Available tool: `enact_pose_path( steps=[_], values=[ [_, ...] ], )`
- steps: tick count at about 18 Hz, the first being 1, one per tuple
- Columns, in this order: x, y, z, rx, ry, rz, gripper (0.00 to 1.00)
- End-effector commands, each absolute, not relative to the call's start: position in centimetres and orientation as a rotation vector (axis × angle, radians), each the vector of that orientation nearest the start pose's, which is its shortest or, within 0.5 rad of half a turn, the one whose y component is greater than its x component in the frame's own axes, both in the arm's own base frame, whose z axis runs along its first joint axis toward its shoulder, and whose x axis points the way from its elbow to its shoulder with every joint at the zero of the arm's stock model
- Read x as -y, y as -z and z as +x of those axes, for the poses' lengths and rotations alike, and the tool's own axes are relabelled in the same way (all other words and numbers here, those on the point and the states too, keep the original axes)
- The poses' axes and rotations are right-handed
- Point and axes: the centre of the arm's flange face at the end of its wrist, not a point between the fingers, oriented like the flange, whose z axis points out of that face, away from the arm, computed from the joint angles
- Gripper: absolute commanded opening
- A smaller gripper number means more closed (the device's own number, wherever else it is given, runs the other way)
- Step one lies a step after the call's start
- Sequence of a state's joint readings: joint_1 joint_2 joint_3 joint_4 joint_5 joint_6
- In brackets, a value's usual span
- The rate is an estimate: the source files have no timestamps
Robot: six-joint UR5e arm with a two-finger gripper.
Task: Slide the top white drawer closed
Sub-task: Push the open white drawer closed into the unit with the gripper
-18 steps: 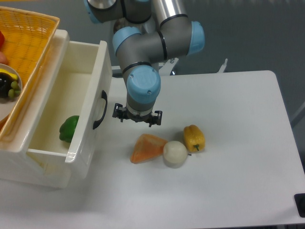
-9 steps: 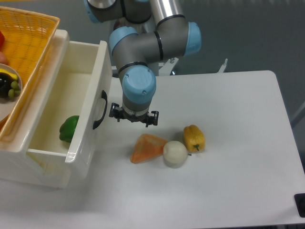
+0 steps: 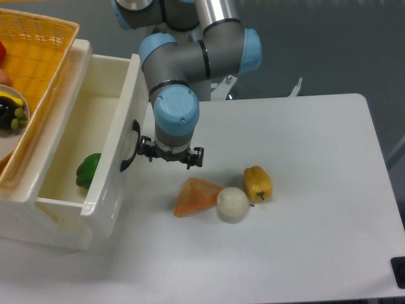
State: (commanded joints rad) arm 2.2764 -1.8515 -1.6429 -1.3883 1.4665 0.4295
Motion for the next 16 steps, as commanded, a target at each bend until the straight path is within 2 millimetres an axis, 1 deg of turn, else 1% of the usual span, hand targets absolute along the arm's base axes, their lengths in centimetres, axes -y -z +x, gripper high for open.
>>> enact_pose_path(
  steps=[2, 5, 7, 9, 12, 13, 14, 16],
  values=[
    [-52.5, -32.2, -25.8, 0.469, 0.287, -3.182, 1.00],
    [-53.0, -32.3, -24.8, 0.461, 0.282, -3.183, 1.00],
    [-53.1, -32.3, -24.7, 0.459, 0.282, -3.184, 1.00],
    [-53.6, -32.3, -23.7, 0.430, 0.279, -3.191, 1.00],
    [-53.7, -32.5, -23.3, 0.444, 0.274, -3.189, 1.00],
    [-53.8, -32.5, -22.9, 0.444, 0.274, -3.190, 1.00],
    [-54.1, -32.5, -22.2, 0.425, 0.273, -3.194, 1.00],
    [-54.3, -32.4, -21.8, 0.420, 0.271, -3.198, 1.00]
  ],
)
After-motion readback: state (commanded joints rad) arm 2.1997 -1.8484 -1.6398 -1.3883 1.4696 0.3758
